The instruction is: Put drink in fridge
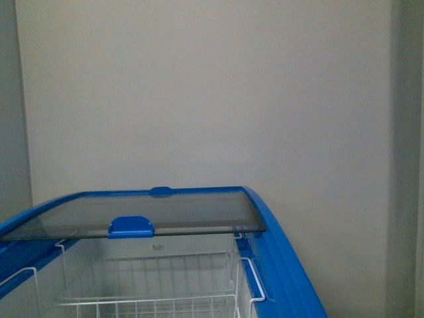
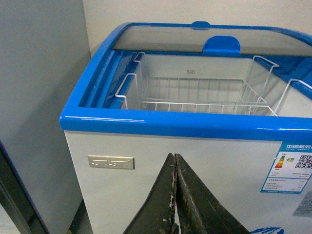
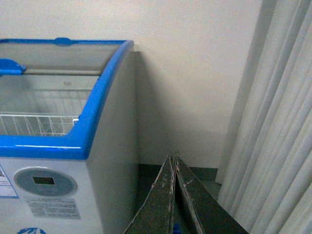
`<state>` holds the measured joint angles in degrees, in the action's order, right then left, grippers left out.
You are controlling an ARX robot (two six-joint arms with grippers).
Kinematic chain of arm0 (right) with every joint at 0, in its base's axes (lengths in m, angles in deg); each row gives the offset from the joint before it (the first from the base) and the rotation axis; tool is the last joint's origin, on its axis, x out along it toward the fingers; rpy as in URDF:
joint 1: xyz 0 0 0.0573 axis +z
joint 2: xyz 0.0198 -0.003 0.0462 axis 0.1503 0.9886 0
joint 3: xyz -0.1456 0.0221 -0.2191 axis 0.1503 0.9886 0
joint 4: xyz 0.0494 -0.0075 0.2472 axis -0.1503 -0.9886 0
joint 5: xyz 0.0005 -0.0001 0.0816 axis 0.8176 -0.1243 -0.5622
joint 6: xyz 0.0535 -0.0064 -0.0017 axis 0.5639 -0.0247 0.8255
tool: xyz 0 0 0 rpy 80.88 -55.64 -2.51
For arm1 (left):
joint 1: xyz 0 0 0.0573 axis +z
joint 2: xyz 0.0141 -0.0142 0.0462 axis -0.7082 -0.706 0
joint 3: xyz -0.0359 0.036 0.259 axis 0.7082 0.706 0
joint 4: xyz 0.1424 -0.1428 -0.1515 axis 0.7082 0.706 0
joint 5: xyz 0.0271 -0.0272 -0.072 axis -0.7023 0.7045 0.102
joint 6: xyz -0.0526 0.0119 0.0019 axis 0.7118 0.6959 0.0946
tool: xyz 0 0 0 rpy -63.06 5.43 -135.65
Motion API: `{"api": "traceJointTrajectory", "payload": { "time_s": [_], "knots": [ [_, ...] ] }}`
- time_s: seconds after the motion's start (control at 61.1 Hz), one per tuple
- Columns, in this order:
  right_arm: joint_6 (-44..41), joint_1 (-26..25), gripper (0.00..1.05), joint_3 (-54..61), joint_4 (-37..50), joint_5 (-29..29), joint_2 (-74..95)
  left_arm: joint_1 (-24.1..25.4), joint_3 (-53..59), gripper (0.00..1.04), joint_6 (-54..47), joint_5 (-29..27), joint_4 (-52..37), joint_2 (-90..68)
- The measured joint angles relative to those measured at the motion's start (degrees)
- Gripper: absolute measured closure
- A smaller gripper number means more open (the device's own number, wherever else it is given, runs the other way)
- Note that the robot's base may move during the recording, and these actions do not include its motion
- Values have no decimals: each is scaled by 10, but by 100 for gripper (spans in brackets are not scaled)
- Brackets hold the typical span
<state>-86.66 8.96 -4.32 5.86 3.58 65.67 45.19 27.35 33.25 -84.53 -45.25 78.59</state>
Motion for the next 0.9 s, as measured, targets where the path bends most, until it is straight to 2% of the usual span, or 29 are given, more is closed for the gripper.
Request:
{"api": "traceJointTrajectory", "payload": {
  "time_s": [0.901],
  "knots": [
    [1, -2, 102, 108, 29, -1, -75, 0, 0, 102, 0, 0, 0, 0]
  ]
}}
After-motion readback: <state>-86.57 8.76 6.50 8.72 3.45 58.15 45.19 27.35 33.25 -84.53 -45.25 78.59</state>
